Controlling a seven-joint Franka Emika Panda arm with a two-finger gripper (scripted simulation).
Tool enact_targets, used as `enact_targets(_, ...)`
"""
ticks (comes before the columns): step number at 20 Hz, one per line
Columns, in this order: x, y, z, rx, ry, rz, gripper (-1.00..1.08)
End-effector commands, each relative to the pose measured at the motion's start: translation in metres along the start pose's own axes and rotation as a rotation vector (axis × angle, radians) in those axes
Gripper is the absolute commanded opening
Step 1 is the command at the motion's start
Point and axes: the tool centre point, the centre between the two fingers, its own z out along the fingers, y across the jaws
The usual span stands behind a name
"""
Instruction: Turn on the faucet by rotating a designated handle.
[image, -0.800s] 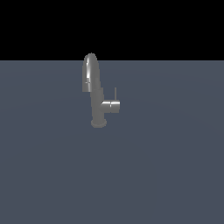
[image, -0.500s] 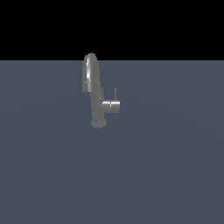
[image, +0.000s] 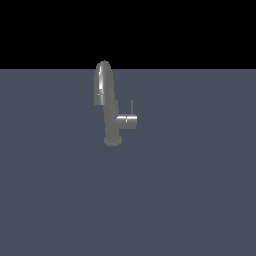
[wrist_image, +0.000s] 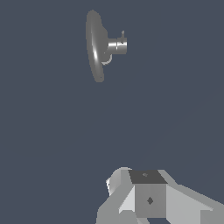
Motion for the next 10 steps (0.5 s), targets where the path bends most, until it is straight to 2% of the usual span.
enact_targets(1, 0.01, -0.002, 0.002, 0.023, -0.024, 0.024, -1.0)
enact_targets(10, 0.06, -0.007, 0.013, 0.14, -0.142, 0.144, -1.0)
